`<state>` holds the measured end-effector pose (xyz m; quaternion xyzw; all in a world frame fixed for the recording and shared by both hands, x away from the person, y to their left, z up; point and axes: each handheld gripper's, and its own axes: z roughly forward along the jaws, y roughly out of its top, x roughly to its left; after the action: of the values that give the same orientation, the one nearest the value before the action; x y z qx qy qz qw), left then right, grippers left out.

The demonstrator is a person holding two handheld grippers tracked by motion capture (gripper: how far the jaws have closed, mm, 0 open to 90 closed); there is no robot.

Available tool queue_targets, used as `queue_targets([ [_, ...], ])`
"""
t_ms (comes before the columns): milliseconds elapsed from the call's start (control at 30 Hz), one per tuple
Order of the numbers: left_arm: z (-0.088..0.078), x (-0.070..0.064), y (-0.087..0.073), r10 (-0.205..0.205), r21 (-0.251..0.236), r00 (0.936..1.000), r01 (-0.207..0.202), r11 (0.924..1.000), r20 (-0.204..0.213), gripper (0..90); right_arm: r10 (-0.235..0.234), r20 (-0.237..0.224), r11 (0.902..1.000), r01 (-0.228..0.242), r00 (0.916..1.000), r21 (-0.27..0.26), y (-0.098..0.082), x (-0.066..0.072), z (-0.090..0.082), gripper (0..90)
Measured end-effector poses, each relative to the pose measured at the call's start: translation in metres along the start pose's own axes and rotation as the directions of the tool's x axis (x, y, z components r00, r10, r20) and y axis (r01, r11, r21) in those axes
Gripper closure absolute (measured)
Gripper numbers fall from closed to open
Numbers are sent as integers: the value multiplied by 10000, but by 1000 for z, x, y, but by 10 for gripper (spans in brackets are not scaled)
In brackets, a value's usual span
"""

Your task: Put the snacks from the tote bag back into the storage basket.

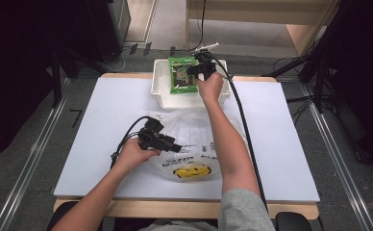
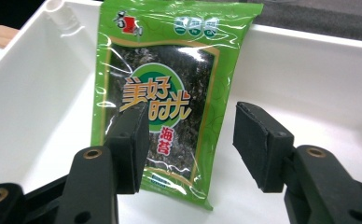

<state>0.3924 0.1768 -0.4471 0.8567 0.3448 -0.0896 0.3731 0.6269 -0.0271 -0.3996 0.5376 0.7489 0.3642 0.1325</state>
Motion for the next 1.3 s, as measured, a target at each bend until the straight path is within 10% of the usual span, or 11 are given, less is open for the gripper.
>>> queue_targets([
  [1300,-7,-2,2,-22,-152,9997,18,9999,-247,410,-1312,-1213,9912,1284,9839,-309,-45,27,-67,472],
])
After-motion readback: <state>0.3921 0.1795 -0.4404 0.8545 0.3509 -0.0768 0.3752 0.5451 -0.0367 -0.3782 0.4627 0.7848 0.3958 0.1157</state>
